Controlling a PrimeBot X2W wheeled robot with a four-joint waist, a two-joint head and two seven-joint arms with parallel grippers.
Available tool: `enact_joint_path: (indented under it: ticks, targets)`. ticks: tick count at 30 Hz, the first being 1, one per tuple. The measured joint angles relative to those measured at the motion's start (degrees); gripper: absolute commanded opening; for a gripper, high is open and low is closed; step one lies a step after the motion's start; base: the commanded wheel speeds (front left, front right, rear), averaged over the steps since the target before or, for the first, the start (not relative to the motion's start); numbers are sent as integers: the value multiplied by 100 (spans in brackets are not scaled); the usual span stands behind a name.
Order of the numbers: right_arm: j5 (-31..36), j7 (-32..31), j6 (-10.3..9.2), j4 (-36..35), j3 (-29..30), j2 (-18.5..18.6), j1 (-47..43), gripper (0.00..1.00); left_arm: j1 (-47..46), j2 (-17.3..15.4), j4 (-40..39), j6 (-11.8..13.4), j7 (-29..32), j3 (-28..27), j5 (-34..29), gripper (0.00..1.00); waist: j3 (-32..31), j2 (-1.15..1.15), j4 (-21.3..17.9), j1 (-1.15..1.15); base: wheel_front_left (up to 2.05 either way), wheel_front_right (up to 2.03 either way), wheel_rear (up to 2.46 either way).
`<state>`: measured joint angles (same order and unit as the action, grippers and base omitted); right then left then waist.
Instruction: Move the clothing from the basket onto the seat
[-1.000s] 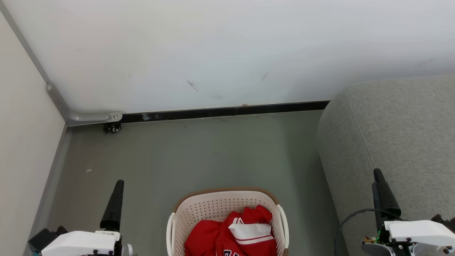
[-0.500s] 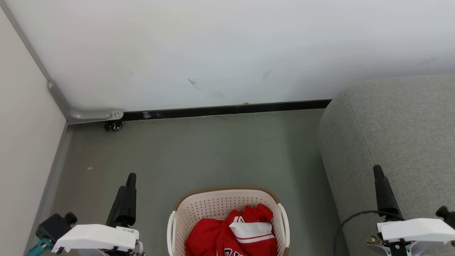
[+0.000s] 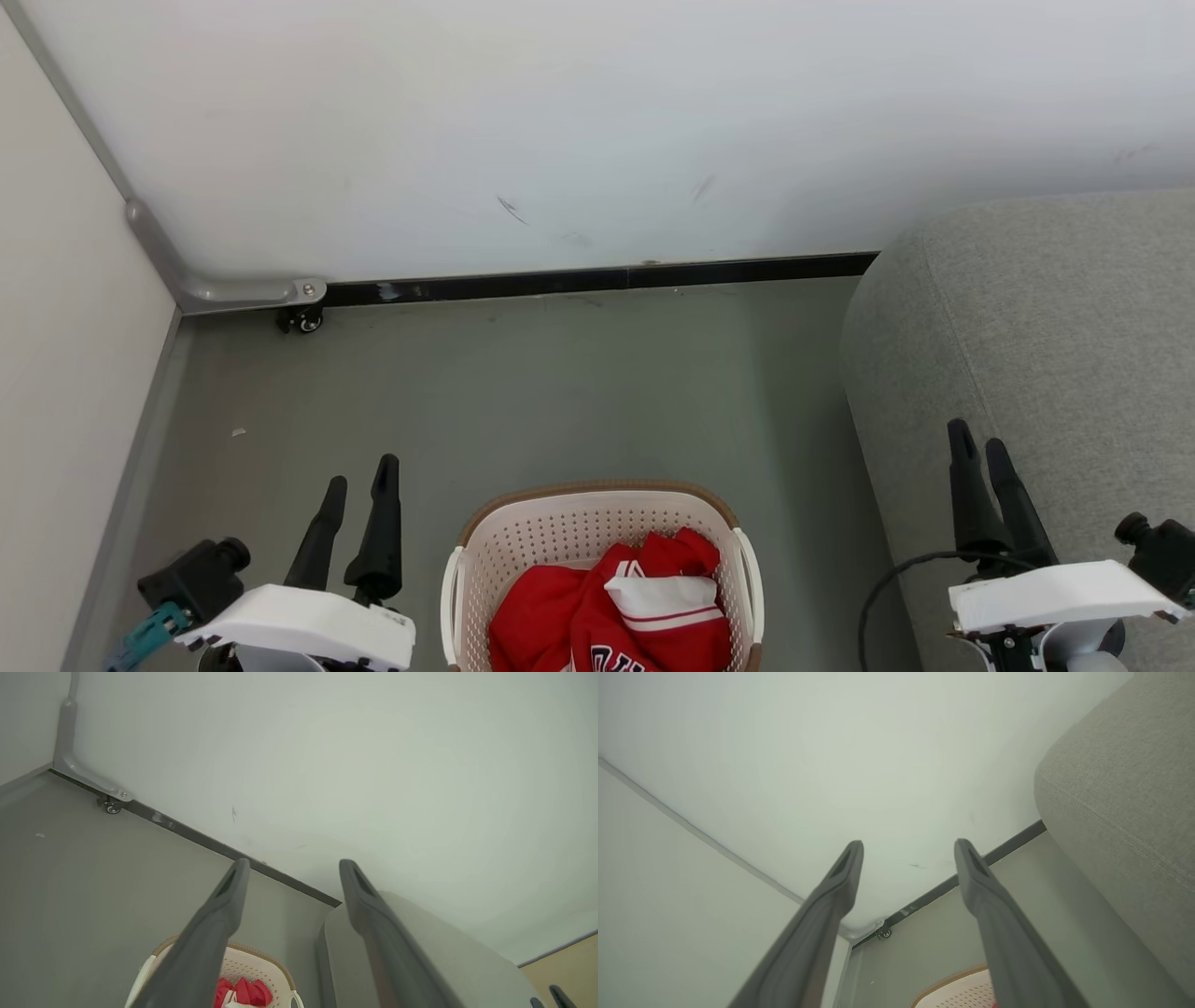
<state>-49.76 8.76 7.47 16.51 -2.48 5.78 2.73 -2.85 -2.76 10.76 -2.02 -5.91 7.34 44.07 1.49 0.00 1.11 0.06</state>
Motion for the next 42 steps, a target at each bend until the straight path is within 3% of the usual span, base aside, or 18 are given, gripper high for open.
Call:
enact_joint_path:
  ticks: [18,42]
  targets:
    - [1963,191,0,225,86,-153,5,100,-7,-36,212,326,-382,343,-1842,100,66,0,46,-3,0,0,0]
    - [4088,316,1,526,296,-290,204,100,-101,-54,502,715,-831,534,-3720,100,126,0,72,-3,0,0,0]
